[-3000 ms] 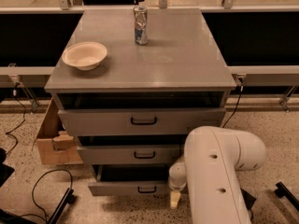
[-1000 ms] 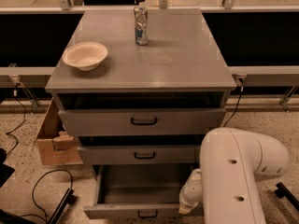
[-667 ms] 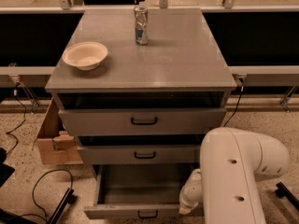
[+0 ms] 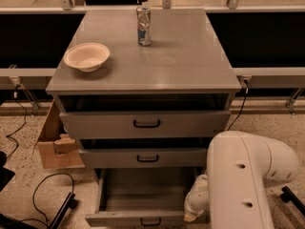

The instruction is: Open bottom drawer

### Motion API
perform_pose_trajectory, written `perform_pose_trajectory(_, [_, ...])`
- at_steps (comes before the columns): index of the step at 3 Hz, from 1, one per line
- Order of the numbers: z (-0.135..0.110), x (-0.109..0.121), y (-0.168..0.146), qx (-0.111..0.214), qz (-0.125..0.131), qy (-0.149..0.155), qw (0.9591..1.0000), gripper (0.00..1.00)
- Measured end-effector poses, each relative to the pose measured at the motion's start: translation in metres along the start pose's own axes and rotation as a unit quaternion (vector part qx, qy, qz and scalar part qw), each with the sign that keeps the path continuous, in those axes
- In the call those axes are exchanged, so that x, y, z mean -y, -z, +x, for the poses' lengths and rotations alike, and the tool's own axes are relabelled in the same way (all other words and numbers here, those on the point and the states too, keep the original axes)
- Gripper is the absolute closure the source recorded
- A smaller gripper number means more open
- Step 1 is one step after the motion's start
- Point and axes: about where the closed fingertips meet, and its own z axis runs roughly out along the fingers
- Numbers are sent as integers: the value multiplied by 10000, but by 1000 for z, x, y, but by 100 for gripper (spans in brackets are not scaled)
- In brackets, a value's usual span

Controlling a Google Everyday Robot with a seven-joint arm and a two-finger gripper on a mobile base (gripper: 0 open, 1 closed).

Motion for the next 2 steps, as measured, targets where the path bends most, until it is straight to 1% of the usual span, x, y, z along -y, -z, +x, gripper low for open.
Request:
perform_pose_trajectory(1, [8, -7, 2, -21, -3, -107, 9999, 100])
perform_pose_trajectory(2, [7, -8, 2, -21, -3, -107, 9999, 100])
